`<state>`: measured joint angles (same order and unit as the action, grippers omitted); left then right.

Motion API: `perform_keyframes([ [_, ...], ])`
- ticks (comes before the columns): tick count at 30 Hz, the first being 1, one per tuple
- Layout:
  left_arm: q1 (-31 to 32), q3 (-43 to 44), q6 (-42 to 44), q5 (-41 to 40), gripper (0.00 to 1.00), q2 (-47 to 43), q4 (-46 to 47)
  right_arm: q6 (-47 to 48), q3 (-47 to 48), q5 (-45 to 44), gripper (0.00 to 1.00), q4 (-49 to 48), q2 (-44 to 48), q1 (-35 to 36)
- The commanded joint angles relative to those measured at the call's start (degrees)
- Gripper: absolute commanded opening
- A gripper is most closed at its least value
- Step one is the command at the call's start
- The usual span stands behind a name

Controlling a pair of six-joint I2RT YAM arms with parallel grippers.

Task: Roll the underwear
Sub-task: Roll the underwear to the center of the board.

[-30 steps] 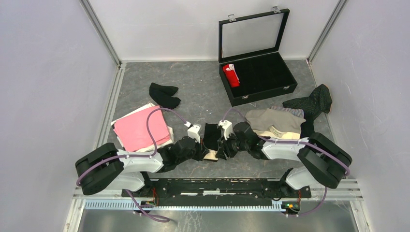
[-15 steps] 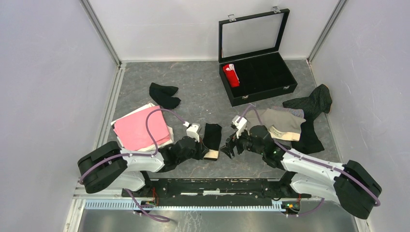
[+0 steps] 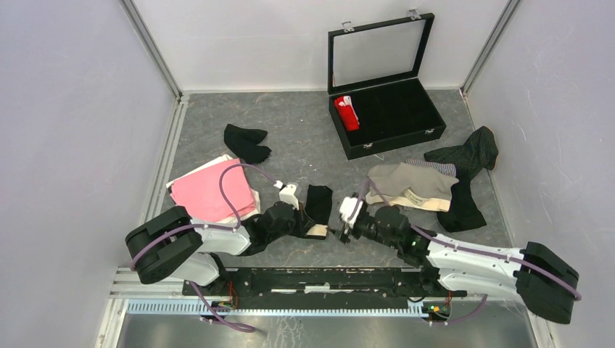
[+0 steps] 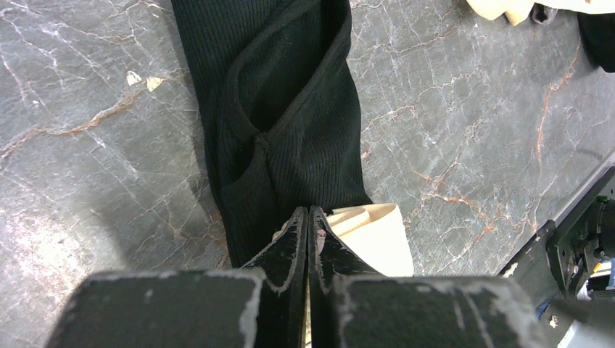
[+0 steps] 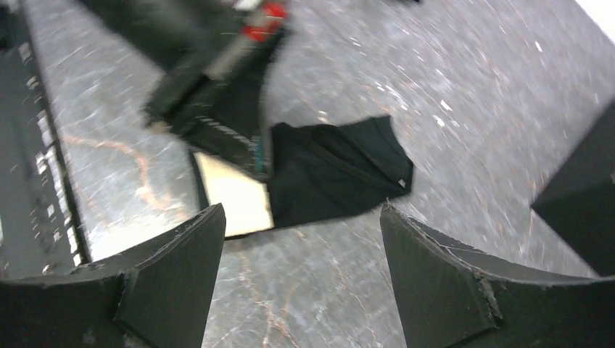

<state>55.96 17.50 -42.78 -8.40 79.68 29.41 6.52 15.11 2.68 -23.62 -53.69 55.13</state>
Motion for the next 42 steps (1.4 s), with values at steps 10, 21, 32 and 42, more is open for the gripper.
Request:
perform_keyframes([
  [10,-0.6,-1.4,0.0,1.7,0.02,4.0,-9.8,32.2,6.1,-16.1,0.81,-1.1,-14.3,22.3],
  [21,-0.9,-1.2,0.2,3.0,0.02,5.3,-9.1,35.5,9.4,-23.1,0.71,-7.9,-27.1,26.9],
  [32,-1.0,-0.9,0.3,3.7,0.02,6.1,-8.8,37.3,8.1,-26.6,0.61,-14.8,-34.5,26.9],
  [42,-1.0,-1.2,-0.1,3.2,0.02,6.3,-8.1,37.0,7.1,-27.9,0.39,-16.8,-37.4,26.8],
])
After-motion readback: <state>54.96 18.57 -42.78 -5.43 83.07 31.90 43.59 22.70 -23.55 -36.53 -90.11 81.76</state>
